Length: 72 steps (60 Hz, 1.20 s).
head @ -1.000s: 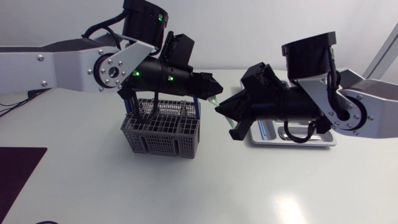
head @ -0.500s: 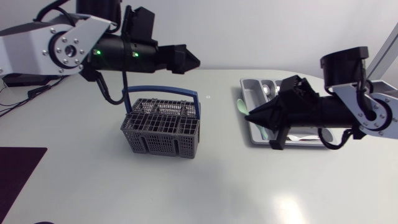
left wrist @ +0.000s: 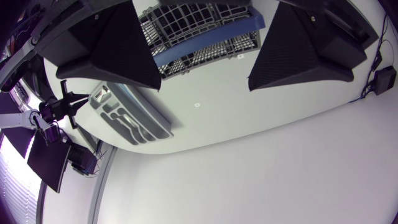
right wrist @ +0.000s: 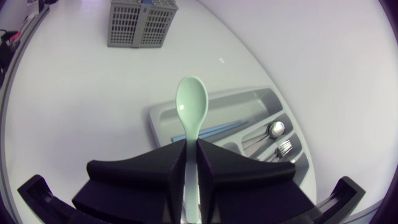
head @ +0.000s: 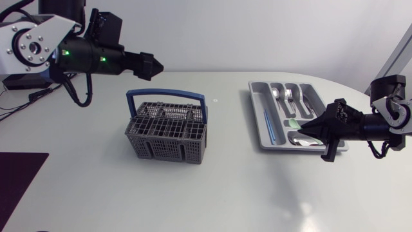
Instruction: Unload the cutlery basket into the drawer organizer.
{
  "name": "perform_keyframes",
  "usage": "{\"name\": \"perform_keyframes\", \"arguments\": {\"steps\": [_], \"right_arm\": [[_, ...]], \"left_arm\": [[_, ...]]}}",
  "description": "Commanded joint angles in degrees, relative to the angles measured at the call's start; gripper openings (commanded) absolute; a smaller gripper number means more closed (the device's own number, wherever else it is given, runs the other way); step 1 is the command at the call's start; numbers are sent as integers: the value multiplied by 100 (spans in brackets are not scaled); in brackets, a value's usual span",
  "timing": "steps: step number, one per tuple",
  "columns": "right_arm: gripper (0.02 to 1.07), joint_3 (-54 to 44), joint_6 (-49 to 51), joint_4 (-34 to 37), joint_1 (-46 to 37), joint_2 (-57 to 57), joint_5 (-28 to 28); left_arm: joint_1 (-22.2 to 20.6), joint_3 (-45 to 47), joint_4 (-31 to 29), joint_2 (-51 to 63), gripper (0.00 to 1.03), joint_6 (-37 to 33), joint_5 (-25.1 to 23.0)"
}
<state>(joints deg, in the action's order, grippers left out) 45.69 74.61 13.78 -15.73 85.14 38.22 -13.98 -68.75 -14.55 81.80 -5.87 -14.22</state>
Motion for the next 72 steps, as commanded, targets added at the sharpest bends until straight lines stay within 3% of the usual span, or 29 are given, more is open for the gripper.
{"name": "perform_keyframes", "arguments": {"steps": [1, 10, 31, 35, 42, 48, 57, 64, 72], "right_arm": [[9, 142, 669, -209, -185, 354, -165], [8, 274, 1100, -710, -379, 951, -517], [11, 731, 1416, -965, -502, 1725, -1123], [24, 695, 1460, -1044, -493, 1751, -1238], [79, 713, 1425, -1097, -502, 1742, -1352], [94, 652, 1144, -1088, -502, 1417, -1361], [95, 344, 432, -1018, -238, 442, -1150], [94, -104, -227, -763, 430, -446, -1088], [70, -377, -1080, -490, 1458, -982, -1106]], "left_arm": [[194, 301, -48, -85, 99, -318, 77], [528, 521, -40, -182, 99, -600, 191], [993, 951, -40, -296, 99, -925, 191], [1046, 995, -48, -323, 99, -960, 191], [1178, 1092, -66, -323, 99, -1048, 191], [1292, 1189, -75, -323, 99, -1118, 191], [1512, 1391, -66, -340, 98, -1276, 183], [1714, 1584, -57, -358, 97, -1364, 147], [1793, 1857, 31, -296, 85, -1505, 112]]}}
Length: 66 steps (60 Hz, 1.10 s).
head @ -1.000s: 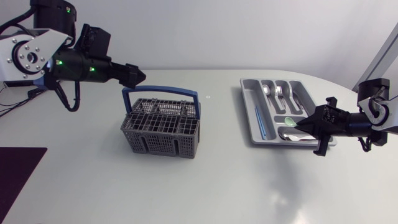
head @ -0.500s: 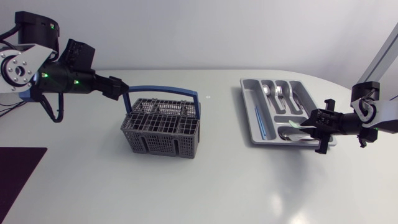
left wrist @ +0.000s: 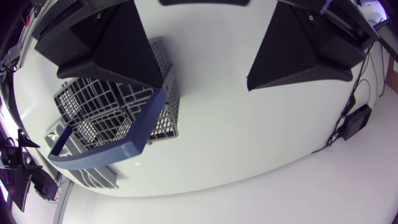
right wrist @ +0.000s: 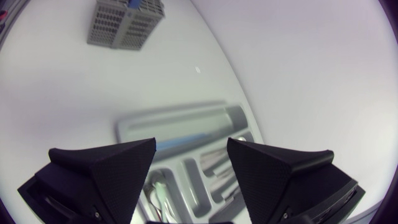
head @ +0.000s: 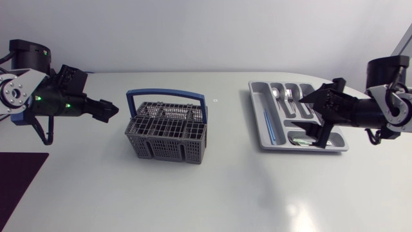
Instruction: Unload the cutlery basket into the drawer organizer.
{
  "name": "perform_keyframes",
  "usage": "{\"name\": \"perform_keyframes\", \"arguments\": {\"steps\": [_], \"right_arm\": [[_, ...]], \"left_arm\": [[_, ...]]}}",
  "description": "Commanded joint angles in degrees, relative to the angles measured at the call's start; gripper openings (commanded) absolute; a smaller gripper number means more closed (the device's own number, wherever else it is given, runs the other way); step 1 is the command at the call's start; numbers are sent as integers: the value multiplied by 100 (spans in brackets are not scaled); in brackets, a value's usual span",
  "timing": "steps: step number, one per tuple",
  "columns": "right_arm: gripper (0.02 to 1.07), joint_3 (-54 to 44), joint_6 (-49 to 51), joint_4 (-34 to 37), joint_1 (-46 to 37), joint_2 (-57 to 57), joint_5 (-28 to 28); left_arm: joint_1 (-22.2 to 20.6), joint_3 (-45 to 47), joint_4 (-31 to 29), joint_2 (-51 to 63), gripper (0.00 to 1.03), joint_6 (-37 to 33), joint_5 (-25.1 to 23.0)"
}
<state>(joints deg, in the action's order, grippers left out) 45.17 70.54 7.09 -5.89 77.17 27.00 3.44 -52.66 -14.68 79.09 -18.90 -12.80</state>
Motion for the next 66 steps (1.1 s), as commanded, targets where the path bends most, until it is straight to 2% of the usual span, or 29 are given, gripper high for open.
{"name": "perform_keyframes", "arguments": {"steps": [1, 4, 9, 19, 29, 36, 40, 66], "right_arm": [[65, -333, -814, 178, 615, -193, 15], [53, -368, -1113, 187, 1002, -228, 7], [38, -368, -1631, 38, 1644, -149, -143], [15, -201, -2387, -419, 2637, 299, -406], [13, 54, -2844, -832, 3349, 949, -679], [12, 256, -3047, -1078, 3744, 1486, -899], [12, 335, -3134, -1307, 3938, 1696, -1083], [12, 871, -3249, -1500, 3955, 2171, -1373]], "left_arm": [[51, 283, 61, -16, 83, -211, -30], [51, 362, 79, -8, 77, -220, -65], [51, 476, 149, 10, 68, -229, -74], [51, 599, 290, 195, 51, -229, -153], [25, 661, 422, 379, 24, -237, -214], [-37, 714, 527, 537, 11, -229, -232], [-89, 722, 606, 652, 11, -229, -250], [-467, 740, 905, 994, 11, -106, -663]]}}
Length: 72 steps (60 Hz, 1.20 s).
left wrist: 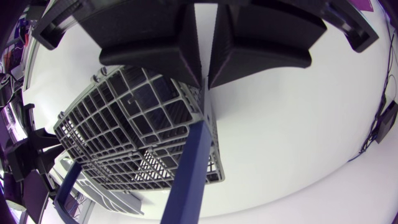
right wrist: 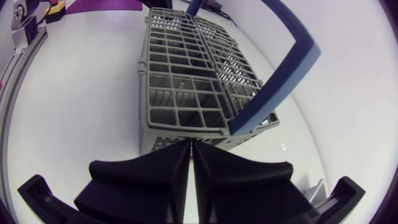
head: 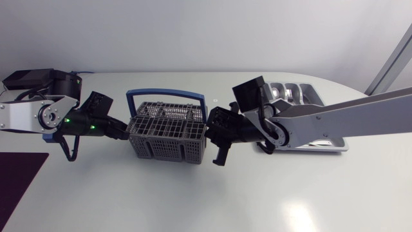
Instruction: Unload the cutlery basket into the drawer organizer.
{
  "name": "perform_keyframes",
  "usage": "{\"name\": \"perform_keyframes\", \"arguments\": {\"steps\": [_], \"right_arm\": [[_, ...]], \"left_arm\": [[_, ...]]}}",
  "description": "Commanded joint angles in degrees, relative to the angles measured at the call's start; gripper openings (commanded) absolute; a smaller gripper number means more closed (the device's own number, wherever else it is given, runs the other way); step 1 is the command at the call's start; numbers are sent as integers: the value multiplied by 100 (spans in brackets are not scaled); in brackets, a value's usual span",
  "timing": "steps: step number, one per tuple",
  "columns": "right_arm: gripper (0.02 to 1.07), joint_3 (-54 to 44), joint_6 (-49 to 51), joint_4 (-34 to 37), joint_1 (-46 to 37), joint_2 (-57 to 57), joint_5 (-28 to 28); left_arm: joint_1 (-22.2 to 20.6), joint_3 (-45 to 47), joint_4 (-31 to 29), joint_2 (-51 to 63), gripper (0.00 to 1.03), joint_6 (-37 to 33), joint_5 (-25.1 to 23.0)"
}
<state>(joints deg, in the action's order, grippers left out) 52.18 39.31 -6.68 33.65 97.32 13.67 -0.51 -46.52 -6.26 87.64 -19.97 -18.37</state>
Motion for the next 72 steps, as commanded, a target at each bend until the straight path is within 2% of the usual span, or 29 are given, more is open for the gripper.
{"name": "perform_keyframes", "arguments": {"steps": [1, 25, 48, 72], "right_arm": [[12, 187, -125, -123, -7, 173, -40], [12, 222, -20, -132, -289, 121, -66], [12, -156, 112, -158, -596, -187, 4], [12, -279, 68, -158, -412, -345, 4]], "left_arm": [[-80, 117, 64, 140, 11, 2, -105], [-318, 135, 64, 105, 11, 116, -316], [-784, 196, 64, 78, 11, 265, -334], [-687, 187, 64, 34, 11, 256, -334]]}}
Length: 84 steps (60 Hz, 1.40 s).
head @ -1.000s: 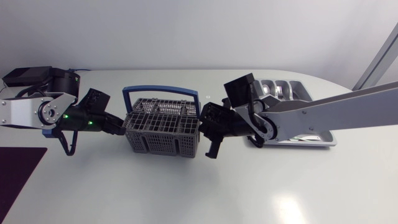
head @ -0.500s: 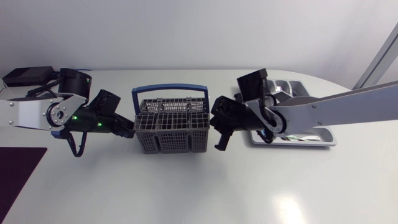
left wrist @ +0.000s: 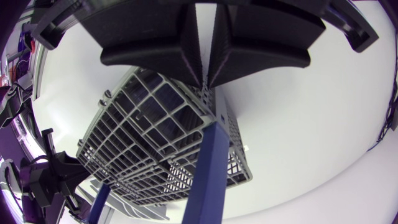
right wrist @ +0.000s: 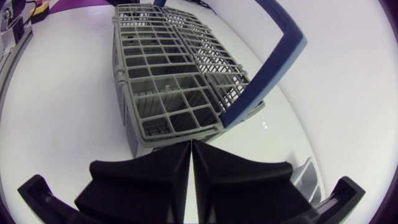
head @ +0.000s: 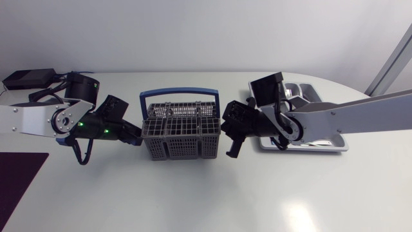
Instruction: Unload the cutlery basket into the drawer organizer.
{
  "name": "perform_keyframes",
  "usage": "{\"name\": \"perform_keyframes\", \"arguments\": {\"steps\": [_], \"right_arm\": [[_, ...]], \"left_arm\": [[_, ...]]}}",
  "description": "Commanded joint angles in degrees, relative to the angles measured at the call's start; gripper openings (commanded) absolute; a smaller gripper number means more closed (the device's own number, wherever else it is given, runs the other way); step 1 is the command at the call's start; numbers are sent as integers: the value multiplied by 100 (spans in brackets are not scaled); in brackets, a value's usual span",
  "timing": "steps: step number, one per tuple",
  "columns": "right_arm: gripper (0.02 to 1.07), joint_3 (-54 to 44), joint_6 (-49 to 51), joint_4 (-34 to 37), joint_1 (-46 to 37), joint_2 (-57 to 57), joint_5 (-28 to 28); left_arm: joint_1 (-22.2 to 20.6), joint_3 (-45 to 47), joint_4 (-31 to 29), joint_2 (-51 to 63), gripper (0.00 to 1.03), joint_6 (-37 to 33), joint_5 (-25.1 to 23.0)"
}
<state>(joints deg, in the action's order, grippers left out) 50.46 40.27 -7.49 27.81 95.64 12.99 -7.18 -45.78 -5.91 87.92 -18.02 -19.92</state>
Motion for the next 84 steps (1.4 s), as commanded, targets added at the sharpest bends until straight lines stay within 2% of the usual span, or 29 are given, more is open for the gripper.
{"name": "perform_keyframes", "arguments": {"steps": [1, 24, 45, 53, 61, 67, 68, 69, 70, 71, 72, 77, 78, 79, 80, 81, 84], "right_arm": [[12, -115, -37, -78, 172, -186, 72], [12, -203, 7, -174, 93, -124, -69], [13, -519, 60, -499, -558, -484, -280], [18, -792, -19, -622, -830, -994, -429], [19, -1073, -248, -693, -1270, -1662, -438], [23, -1310, -380, -807, -1700, -2146, -473], [26, -1372, -397, -851, -1762, -2251, -482], [30, -1416, -397, -851, -1797, -2330, -482], [41, -1521, -397, -851, -1902, -2523, -482], [46, -1565, -397, -851, -1946, -2594, -491], [61, -1653, -397, -833, -2034, -2761, -500], [92, -1846, -406, -763, -2201, -3156, -508], [100, -1890, -406, -754, -2245, -3244, -517], [104, -1926, -406, -754, -2272, -3306, -517], [103, -1961, -406, -754, -2307, -3385, -526], [103, -1987, -406, -746, -2333, -3438, -544], [103, -2040, -441, -719, -2403, -3613, -605]], "left_arm": [[-20, 113, 29, 6, 11, 62, -179], [-3, 175, 29, -64, 11, 44, -179], [797, 175, -24, -302, 11, -131, -258], [1096, 166, -50, -486, 12, -158, -346], [1316, 166, -112, -759, 12, -167, -398], [1421, 201, -112, -1014, 12, -158, -398], [1447, 210, -112, -1066, 13, -158, -407], [1465, 219, -112, -1119, 14, -149, -407], [1483, 254, -112, -1233, 21, -140, -407], [1483, 263, -112, -1277, 24, -140, -407], [1483, 298, -103, -1374, 33, -131, -407], [1474, 350, -112, -1559, 66, -123, -398], [1465, 368, -112, -1611, 77, -114, -398], [1465, 377, -103, -1638, 84, -114, -398], [1465, 377, -103, -1682, 95, -105, -398], [1465, 386, -103, -1708, 100, -96, -398], [1474, 403, -103, -1805, 100, -88, -398]]}}
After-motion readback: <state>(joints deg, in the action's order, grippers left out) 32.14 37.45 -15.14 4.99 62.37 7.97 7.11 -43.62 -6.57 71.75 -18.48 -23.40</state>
